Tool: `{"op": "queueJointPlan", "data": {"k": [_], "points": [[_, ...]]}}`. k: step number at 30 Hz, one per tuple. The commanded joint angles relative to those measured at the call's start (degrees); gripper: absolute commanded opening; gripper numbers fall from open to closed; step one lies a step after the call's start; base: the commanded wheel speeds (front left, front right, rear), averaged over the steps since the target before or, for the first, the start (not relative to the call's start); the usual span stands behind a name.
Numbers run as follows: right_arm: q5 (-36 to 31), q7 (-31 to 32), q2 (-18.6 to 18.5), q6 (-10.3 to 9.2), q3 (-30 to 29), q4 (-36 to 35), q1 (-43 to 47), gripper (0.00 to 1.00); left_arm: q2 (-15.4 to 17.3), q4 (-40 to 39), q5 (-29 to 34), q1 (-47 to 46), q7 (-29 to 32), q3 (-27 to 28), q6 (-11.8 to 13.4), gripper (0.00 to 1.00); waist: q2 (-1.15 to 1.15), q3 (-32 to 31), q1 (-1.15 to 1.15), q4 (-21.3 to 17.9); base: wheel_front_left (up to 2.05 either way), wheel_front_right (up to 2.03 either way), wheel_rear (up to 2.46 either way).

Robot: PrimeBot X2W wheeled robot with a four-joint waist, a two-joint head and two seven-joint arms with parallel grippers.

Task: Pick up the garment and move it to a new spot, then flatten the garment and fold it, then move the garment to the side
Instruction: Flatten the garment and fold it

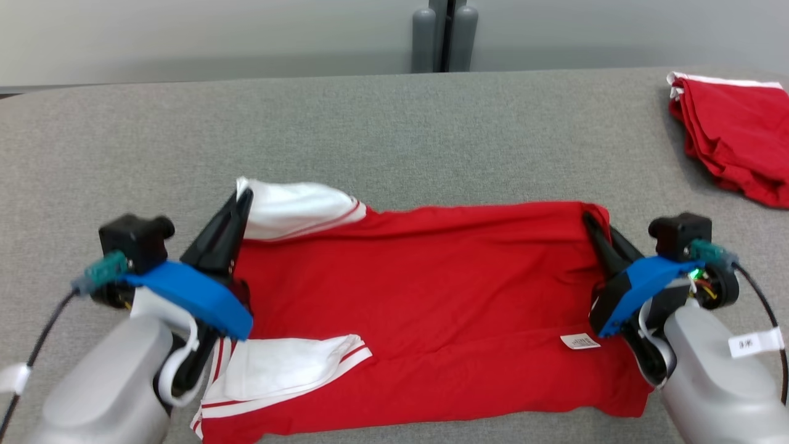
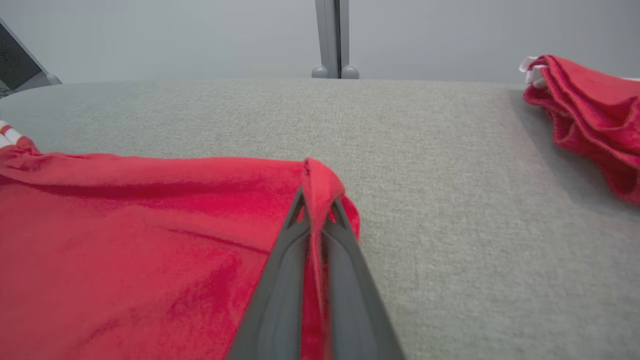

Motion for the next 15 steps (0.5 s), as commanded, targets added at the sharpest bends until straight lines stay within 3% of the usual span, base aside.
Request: {"op": "queueJointPlan", "data": {"k": [1,6,15], "points": [[-0.6,-1.0,0.3,-0.01,-0.4,0.0,1.6,0.00,0.6,-1.9,0.2,2.3,-0.3,0.4,0.9,0.00,0.00,-0.5,0.01,0.2,0.00,0.00,0.00],[-2.8,-3.3,0.7,-0.01,-1.3,-1.4,5.7,0.00,2.3,-7.6,0.3,9.7,-0.3,0.8,4.1,0.00,0.00,-2.1,0.01,0.5,0.00,0.00,0.00],[-5.1,-4.4,2.1,-0.01,-4.8,-6.3,14.6,0.00,3.2,-12.0,0.3,19.9,-0.3,2.4,7.4,0.00,0.00,-4.1,0.01,0.9,0.00,0.00,0.00]]}}
